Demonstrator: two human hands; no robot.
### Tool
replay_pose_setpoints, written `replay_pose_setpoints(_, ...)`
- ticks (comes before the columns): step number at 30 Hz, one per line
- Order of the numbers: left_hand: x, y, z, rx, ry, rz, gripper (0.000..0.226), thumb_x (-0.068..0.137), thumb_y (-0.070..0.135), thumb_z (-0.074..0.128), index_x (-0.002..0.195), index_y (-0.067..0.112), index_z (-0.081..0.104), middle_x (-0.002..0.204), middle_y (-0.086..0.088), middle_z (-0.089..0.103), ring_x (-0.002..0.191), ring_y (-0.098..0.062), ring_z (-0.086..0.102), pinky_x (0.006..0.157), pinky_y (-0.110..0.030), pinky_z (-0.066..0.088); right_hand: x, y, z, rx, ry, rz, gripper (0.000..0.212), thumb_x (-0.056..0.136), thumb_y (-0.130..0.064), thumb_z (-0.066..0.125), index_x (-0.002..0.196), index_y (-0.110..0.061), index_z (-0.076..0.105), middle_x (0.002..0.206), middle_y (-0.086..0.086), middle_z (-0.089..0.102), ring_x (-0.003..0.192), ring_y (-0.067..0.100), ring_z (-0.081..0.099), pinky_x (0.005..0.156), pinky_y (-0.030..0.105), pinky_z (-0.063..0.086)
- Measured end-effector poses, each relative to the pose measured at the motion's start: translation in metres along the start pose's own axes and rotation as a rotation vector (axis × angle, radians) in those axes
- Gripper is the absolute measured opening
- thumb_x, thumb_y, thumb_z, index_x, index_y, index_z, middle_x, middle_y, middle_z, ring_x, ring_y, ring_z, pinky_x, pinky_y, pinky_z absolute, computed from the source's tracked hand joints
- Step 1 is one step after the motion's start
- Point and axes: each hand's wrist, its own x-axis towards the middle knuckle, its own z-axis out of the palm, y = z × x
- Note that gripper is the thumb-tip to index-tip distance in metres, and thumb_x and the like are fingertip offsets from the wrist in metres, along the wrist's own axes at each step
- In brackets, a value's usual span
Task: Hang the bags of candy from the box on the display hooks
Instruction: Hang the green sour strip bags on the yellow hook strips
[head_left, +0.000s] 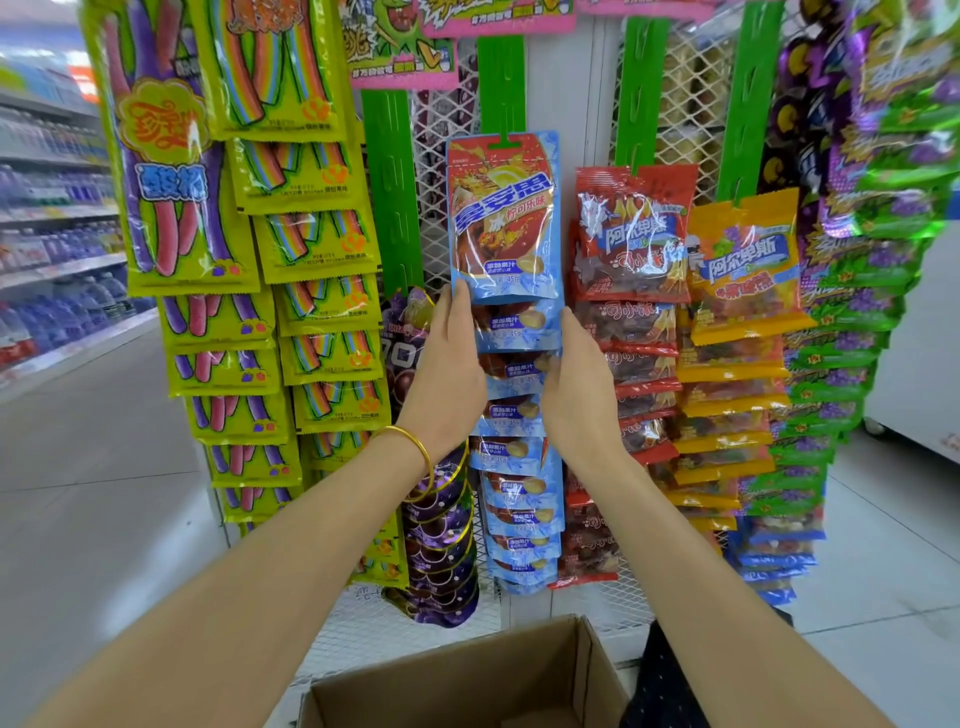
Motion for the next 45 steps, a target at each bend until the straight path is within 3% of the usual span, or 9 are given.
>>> replay_pose_setpoints(3,-0.009,0.003,-0.004,-0.208,0.023,-0.090,0.074,0.085,-0.014,0.035,0.147,0.006,0.001,0.156,-0.011,0.003,0.144,-0.019,0.001,0.091,0.012,-0.002,-0.008,0.004,-0.004,0.029,-0.006,0.080,0.054,0.094,0.002,0.034,0.145,-0.014,0.028,0.140,0.001,0.042,0.126,0.011,0.037,0.107,0.017,0.029)
replay_pose_setpoints(5,-0.024,-0.001,-0.002,-0.263,0.008,-0.154,0.075,0.087,-0.009,0.038,0.148,0.013,0.001,0.156,-0.004,0.004,0.144,-0.014,0.002,0.098,0.006,-0.001,-0.022,0.011,-0.007,0.059,0.017,0.133,0.048,0.097,-0.002,0.035,0.143,-0.015,0.032,0.134,-0.005,0.043,0.120,0.002,0.036,0.100,0.007,0.026)
replay_pose_setpoints(8,-0.053,-0.007,0.010,-0.227,-0.001,-0.227,0.069,0.090,0.001,0.044,0.148,0.014,0.008,0.153,-0.003,0.012,0.142,-0.016,0.009,0.109,-0.015,0.011,-0.048,0.029,-0.002,0.037,0.046,0.187,0.044,0.094,-0.001,0.039,0.136,-0.013,0.040,0.124,-0.004,0.046,0.118,0.010,0.041,0.102,0.026,0.036)
replay_pose_setpoints(12,-0.085,-0.008,0.031,-0.172,0.084,-0.275,0.050,0.087,0.005,0.054,0.133,0.003,0.034,0.130,-0.011,0.036,0.124,-0.023,0.035,0.105,-0.027,0.032,-0.072,0.050,0.013,0.002,0.042,0.291,0.027,0.092,-0.006,0.051,0.119,-0.011,0.051,0.108,-0.004,0.046,0.105,0.016,0.048,0.089,0.029,0.043)
replay_pose_setpoints(20,-0.104,-0.002,0.062,-0.293,0.011,-0.431,0.044,0.087,0.004,0.053,0.127,0.005,0.036,0.123,-0.009,0.038,0.112,-0.019,0.043,0.092,-0.022,0.037,-0.079,0.070,0.045,-0.174,0.065,0.350,0.019,0.090,-0.022,0.060,0.106,-0.014,0.063,0.111,0.005,0.052,0.105,0.018,0.045,0.079,0.019,0.030)
replay_pose_setpoints(24,-0.104,-0.005,0.066,-0.321,-0.018,-0.465,0.045,0.086,0.001,0.052,0.128,0.006,0.036,0.126,-0.008,0.038,0.113,-0.020,0.044,0.097,-0.028,0.041,-0.072,0.072,0.051,-0.170,0.089,0.391,0.015,0.090,-0.022,0.060,0.101,-0.013,0.064,0.110,0.006,0.051,0.102,0.022,0.048,0.076,0.025,0.036)
replay_pose_setpoints(35,-0.096,-0.005,0.067,-0.495,-0.068,-0.514,0.046,0.085,-0.008,0.045,0.128,0.007,0.037,0.119,0.000,0.044,0.111,-0.009,0.046,0.091,-0.018,0.037,-0.058,0.076,0.057,-0.199,0.061,0.465,0.016,0.089,-0.023,0.059,0.087,-0.011,0.069,0.107,0.007,0.052,0.104,0.024,0.047,0.074,0.032,0.043)
replay_pose_setpoints(41,-0.096,-0.004,0.062,-0.477,-0.058,-0.502,0.044,0.086,-0.006,0.045,0.127,0.007,0.038,0.115,0.001,0.043,0.107,-0.009,0.046,0.089,-0.018,0.037,-0.055,0.082,0.057,-0.125,0.032,0.424,0.015,0.088,-0.018,0.057,0.080,-0.009,0.066,0.099,0.006,0.050,0.091,0.020,0.049,0.067,0.043,0.053)
replay_pose_setpoints(45,-0.091,-0.002,0.052,-0.424,0.074,-0.421,0.033,0.088,0.002,0.049,0.120,0.008,0.042,0.111,-0.003,0.046,0.101,-0.013,0.050,0.088,-0.027,0.046,-0.054,0.085,0.050,-0.136,-0.015,0.388,0.013,0.089,-0.013,0.052,0.078,-0.006,0.057,0.093,0.009,0.053,0.078,0.017,0.045,0.061,0.028,0.035)
